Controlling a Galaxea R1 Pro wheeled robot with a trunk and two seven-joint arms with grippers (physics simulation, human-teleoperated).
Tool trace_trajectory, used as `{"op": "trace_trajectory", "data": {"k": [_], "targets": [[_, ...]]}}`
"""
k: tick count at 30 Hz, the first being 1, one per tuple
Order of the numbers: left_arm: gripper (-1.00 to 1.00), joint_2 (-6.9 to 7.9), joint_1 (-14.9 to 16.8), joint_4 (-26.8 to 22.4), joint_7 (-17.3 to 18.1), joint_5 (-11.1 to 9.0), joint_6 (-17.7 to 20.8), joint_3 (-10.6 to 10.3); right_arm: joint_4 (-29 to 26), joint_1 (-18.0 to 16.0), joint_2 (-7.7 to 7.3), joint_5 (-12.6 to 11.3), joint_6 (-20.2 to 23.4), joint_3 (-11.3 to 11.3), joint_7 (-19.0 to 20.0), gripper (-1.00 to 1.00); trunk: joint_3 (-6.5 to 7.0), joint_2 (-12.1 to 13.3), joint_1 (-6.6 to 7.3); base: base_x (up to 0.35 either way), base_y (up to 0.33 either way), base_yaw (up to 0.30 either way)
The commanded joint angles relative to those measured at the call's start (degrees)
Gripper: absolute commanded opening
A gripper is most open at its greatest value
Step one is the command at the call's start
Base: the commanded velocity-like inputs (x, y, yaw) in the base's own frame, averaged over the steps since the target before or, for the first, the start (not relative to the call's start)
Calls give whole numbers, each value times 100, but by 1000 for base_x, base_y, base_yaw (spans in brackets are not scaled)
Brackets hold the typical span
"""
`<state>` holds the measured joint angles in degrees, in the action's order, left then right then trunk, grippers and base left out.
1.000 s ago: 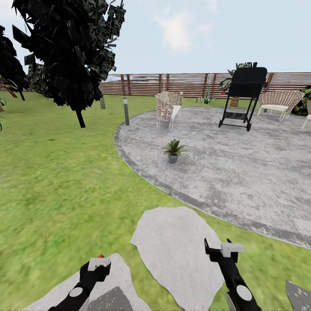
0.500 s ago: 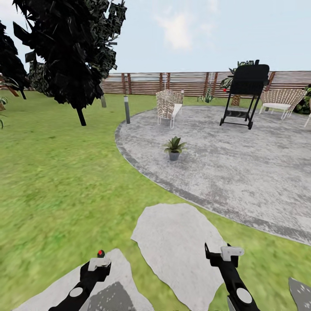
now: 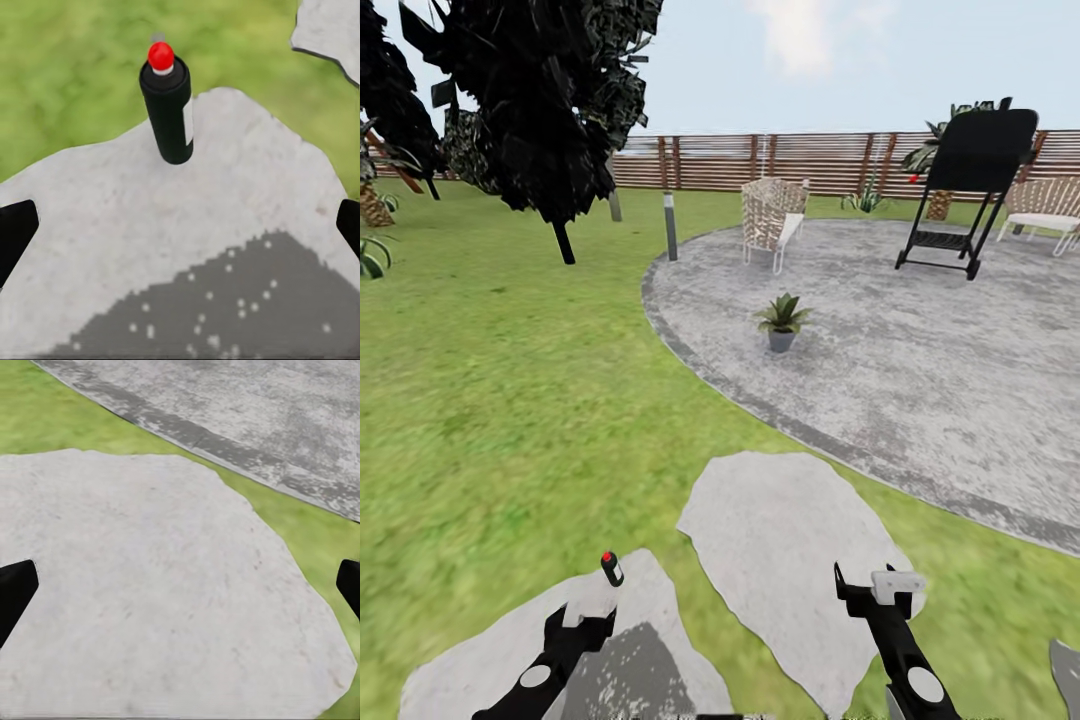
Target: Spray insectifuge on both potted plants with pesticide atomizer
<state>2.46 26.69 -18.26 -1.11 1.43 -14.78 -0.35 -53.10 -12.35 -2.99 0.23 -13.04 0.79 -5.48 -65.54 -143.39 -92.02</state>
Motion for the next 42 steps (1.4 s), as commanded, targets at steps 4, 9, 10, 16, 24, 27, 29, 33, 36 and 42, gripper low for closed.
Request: {"op": "trace_trajectory", "data": {"k": [4, 9, 10, 16, 24, 27, 29, 33, 36, 42], "targets": [[100, 0, 3, -1, -16, 11, -24, 6, 2, -3, -2, 3, -14, 9, -31, 100, -126, -7, -9, 0, 0, 126], [100, 8, 3, -16, -12, 14, -389, 21, 7, -4, 0, 3, -14, 9, -32, 100, -279, -14, -22, 0, 0, 104], [100, 5, 3, -11, -12, 15, -448, 23, 8, -4, 1, 3, -14, 9, -32, 100, -310, -15, -24, 0, 0, 100], [100, 7, 3, 7, -12, 15, -535, 26, 10, -4, 5, 3, -14, 9, -32, 100, -494, -23, -40, 0, 0, 99], [100, 9, 3, 31, -12, 15, -536, 26, 10, -4, 6, 3, -14, 9, -32, 100, -740, -34, -60, 0, 0, 99], [100, 13, 3, 32, -9, 15, -529, 26, 10, -3, 6, 7, -14, 9, -32, 100, -832, -38, -68, 0, 0, 99], [100, 16, 3, 32, -5, 15, -527, 26, 10, -4, 3, 5, -14, 9, -32, 100, -894, -41, -73, 0, 0, 99], [100, 18, 3, 33, -3, 15, -527, 26, 10, -4, 5, 8, -14, 9, -32, 100, -1017, -46, -83, 0, 0, 99], [100, 18, 3, 33, -3, 15, -529, 26, 10, -4, 3, 5, -14, 9, -32, 100, -1109, -50, -91, 0, 0, 99], [100, 12, 3, 33, -3, 15, -535, 25, 10, -4, 1, 4, -14, 9, -32, 100, -1272, -57, -104, 0, 0, 99]]}}
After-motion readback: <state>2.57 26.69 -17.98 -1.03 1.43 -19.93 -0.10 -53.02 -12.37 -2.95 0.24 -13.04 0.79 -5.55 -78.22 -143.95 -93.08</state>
